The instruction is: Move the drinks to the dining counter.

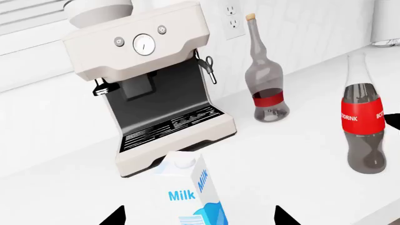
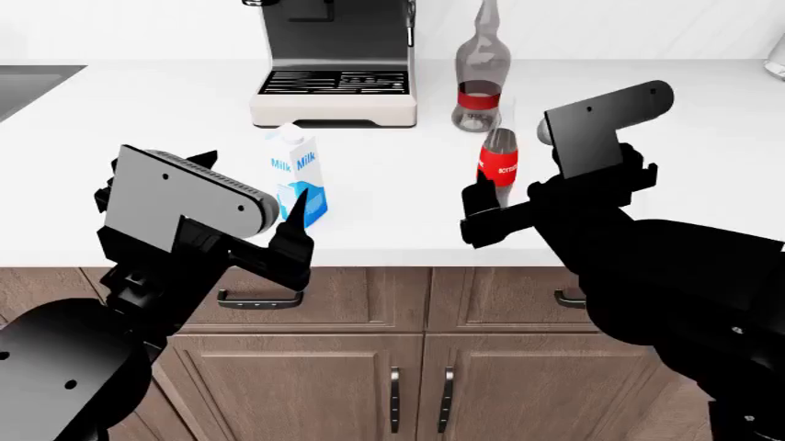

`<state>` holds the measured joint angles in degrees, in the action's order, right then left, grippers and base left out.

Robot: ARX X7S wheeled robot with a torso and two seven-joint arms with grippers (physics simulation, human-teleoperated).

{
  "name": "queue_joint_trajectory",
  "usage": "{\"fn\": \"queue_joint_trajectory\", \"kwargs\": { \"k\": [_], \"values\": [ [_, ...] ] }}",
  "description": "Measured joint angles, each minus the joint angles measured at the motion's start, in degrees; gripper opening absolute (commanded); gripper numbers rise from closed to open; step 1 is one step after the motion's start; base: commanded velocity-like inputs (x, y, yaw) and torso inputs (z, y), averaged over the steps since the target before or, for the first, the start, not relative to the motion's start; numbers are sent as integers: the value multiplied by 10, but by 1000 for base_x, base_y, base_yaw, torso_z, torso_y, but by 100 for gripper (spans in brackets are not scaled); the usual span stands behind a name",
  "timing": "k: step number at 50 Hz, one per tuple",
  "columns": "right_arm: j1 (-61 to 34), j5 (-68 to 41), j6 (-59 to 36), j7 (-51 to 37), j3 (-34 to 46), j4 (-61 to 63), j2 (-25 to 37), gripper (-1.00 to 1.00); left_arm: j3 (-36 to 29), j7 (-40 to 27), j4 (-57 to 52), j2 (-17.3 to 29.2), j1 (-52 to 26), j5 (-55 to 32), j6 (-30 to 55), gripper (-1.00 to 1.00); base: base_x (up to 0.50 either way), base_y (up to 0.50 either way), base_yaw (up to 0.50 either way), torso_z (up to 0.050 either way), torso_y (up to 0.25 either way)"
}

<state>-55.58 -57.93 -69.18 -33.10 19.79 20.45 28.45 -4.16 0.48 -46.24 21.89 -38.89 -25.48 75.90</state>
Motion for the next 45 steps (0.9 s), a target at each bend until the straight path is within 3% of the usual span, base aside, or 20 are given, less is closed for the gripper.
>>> {"fn": "queue_joint_trajectory", "kwargs": {
  "k": [45],
  "values": [
    [-72, 99, 99, 125, 91, -217, -49, 100, -1, -9, -10, 10, 19, -12, -14, 100, 0, 0, 0, 0, 0]
  ]
}}
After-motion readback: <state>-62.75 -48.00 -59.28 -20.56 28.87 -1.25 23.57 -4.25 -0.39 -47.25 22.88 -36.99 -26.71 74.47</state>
